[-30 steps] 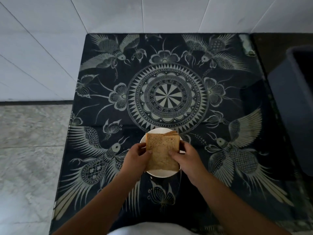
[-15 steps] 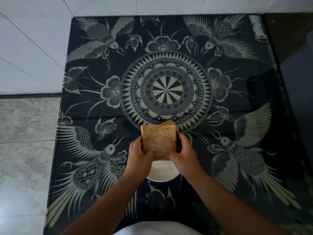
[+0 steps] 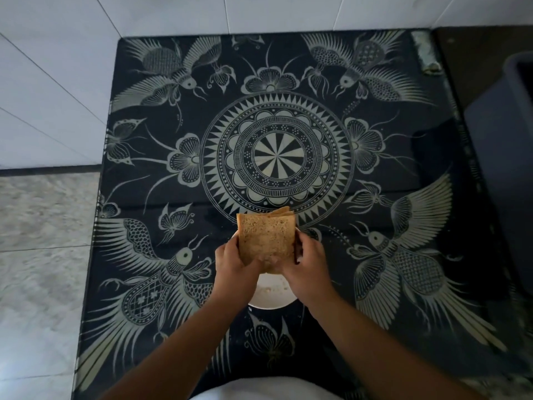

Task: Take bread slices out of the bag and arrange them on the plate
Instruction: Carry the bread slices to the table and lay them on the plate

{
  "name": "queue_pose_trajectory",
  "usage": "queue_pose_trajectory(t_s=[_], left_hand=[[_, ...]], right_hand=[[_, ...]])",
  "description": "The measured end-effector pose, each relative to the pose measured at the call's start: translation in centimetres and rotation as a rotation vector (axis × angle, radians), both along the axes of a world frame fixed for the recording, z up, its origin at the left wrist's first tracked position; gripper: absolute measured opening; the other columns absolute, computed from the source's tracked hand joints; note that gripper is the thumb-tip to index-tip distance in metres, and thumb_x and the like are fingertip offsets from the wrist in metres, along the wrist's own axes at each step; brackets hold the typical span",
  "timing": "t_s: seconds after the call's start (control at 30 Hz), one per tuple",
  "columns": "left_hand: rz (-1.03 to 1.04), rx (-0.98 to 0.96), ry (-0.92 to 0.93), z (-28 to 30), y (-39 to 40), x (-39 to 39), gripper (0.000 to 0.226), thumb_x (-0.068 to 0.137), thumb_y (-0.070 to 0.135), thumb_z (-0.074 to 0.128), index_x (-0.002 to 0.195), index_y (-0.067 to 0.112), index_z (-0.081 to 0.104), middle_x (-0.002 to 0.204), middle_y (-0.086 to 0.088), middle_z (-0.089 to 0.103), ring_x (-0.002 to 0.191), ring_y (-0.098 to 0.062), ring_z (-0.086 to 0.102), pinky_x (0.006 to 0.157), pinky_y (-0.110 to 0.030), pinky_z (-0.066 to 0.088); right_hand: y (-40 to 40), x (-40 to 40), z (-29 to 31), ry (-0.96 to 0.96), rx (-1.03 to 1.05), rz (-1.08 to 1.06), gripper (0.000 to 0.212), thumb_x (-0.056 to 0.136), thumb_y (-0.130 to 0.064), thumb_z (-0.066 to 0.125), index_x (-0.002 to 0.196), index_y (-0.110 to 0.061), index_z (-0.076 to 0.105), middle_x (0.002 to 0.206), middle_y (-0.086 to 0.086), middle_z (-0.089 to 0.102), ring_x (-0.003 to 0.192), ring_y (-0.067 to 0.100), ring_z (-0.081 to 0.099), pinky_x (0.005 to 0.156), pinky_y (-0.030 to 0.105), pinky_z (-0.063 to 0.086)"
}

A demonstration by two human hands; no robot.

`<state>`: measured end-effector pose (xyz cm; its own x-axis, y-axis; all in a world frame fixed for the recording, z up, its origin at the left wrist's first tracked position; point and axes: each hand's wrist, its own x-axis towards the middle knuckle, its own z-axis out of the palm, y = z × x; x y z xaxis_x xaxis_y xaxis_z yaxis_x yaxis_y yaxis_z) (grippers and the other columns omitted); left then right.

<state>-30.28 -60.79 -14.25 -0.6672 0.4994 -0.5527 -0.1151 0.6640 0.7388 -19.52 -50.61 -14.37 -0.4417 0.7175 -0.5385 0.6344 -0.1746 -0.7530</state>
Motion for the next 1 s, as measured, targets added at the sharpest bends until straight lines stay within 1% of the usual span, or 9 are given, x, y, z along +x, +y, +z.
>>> queue_pose_trajectory(t_s=[0.17,0.33,0.5,0.57,0.63,0.7,0.83,0.93,1.0], left_hand=[[0.019,0.014,-0.022,0.3,0.0,0.0,0.064,0.084,0.022,0.066,0.142,0.019,0.038,0.121,0.003,0.04,0.093,0.001,0.046,0.063,-0.01,0.036],[-0.027,0.023,0.018,0.8,-0.4,0.5,0.061,0.083,0.024,0.068,0.137,0.022,0.04,0.114,0.008,0.04,0.092,0.002,0.047,0.053,-0.005,0.042],[-0.002,-0.008,-0.042,0.8,-1.5,1.1,0.055,0.082,0.022,0.066,0.132,0.021,0.044,0.114,0.003,0.042,0.092,-0.002,0.047,0.063,-0.015,0.038],[-0.018,-0.023,-0.028,0.8,-1.7,1.3,0.056,0.083,0.023,0.065,0.134,0.02,0.042,0.115,0.0,0.042,0.093,-0.004,0.048,0.066,-0.019,0.041],[-0.032,-0.023,-0.032,0.8,-1.8,1.3,0.059,0.084,0.026,0.066,0.136,0.02,0.04,0.12,-0.002,0.04,0.1,-0.013,0.05,0.074,-0.026,0.044],[-0.035,-0.007,-0.052,0.9,-1.7,1.2,0.057,0.083,0.025,0.066,0.134,0.02,0.041,0.123,-0.002,0.042,0.102,-0.014,0.051,0.077,-0.028,0.046],[-0.03,0.062,-0.084,1.2,-1.3,1.1,0.044,0.078,0.027,0.067,0.12,0.027,0.053,0.11,0.008,0.061,0.096,-0.003,0.06,0.069,-0.019,0.049],[-0.026,0.08,-0.093,1.3,-1.3,0.9,0.042,0.079,0.028,0.067,0.118,0.03,0.053,0.105,0.012,0.065,0.086,0.007,0.062,0.06,-0.008,0.048],[-0.034,0.088,-0.086,1.2,-1.4,0.8,0.043,0.08,0.028,0.067,0.121,0.03,0.054,0.106,0.012,0.066,0.087,0.007,0.062,0.062,-0.008,0.049]], right_hand=[[-0.2,-0.3,0.3,0.007,0.01,0.006,0.083,0.071,-0.034,0.081,0.143,-0.024,0.041,0.122,-0.006,0.036,0.117,0.016,0.049,0.097,0.038,0.048],[-0.4,0.4,0.6,0.042,0.02,0.021,0.083,0.07,-0.035,0.082,0.142,-0.03,0.043,0.119,-0.008,0.039,0.109,0.01,0.051,0.087,0.029,0.047],[-1.2,1.5,0.4,0.004,0.039,0.087,0.079,0.072,-0.04,0.083,0.14,-0.024,0.045,0.124,-0.003,0.042,0.11,0.011,0.052,0.092,0.032,0.049],[-1.2,1.5,0.5,0.0,0.048,0.101,0.078,0.073,-0.039,0.082,0.14,-0.022,0.046,0.124,-0.003,0.042,0.109,0.01,0.052,0.092,0.031,0.049],[-1.2,1.5,0.6,0.002,0.05,0.103,0.079,0.073,-0.038,0.082,0.141,-0.021,0.045,0.124,-0.003,0.041,0.111,0.012,0.052,0.095,0.034,0.05],[-1.2,1.5,0.6,0.005,0.041,0.101,0.083,0.072,-0.04,0.082,0.143,-0.023,0.042,0.126,-0.004,0.041,0.114,0.013,0.051,0.096,0.037,0.049],[-1.3,1.1,0.8,0.083,0.014,0.081,0.083,0.07,-0.039,0.084,0.141,-0.027,0.042,0.13,-0.008,0.048,0.117,0.01,0.052,0.094,0.033,0.05],[-1.4,0.9,0.8,0.103,-0.012,0.06,0.087,0.067,-0.043,0.084,0.141,-0.028,0.042,0.133,-0.007,0.051,0.119,0.01,0.052,0.097,0.038,0.051],[-1.4,1.0,0.9,0.098,-0.012,0.066,0.086,0.064,-0.049,0.081,0.138,-0.032,0.042,0.132,-0.008,0.049,0.119,0.009,0.051,0.096,0.036,0.05]])
